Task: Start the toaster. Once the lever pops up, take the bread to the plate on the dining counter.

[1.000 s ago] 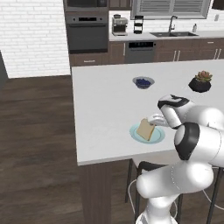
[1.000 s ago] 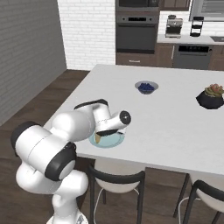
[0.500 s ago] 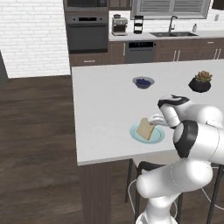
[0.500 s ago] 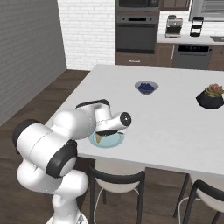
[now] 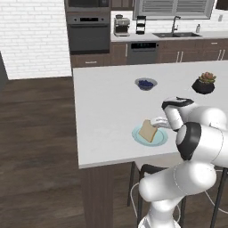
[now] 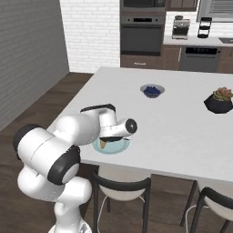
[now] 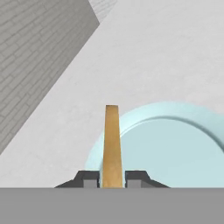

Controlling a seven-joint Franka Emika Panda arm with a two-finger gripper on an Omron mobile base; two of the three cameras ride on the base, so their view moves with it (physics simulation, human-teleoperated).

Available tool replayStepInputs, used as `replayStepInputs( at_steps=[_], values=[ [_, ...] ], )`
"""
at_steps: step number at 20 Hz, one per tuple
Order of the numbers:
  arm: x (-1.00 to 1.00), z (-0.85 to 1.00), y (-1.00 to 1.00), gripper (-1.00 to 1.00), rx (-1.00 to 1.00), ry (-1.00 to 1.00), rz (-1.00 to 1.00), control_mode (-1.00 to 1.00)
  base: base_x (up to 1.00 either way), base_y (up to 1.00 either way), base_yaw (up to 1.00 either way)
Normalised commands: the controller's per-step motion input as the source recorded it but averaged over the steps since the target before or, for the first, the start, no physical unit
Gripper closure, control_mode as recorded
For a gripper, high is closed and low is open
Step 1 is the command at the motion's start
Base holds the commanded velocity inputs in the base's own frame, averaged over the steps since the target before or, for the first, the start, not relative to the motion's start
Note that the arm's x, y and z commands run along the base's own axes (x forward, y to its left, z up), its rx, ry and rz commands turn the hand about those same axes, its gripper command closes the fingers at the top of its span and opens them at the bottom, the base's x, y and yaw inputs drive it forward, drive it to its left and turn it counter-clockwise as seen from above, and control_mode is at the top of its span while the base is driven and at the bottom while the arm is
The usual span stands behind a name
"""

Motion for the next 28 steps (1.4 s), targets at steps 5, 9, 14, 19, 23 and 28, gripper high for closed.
replayStepInputs(
  at_steps=[5,9,14,19,23,28],
  values=[
    [0.00,0.00,0.00,-1.00,0.00,0.00,0.00,-1.00,0.00,0.00,0.00],
    [0.00,0.17,0.00,-1.00,-0.02,0.08,0.00,-1.00,0.00,0.00,0.00],
    [0.00,0.40,0.00,-1.00,-0.09,0.15,0.00,-1.00,0.00,0.00,0.00],
    [0.00,0.15,0.00,-1.00,-0.16,0.10,0.00,-1.00,0.00,0.00,0.00],
    [0.00,0.23,0.00,-1.00,-0.17,0.12,0.00,-1.00,0.00,0.00,0.00],
    [-0.05,0.72,0.00,-1.00,-0.20,0.10,0.00,-1.00,0.00,0.00,0.00]
  ],
)
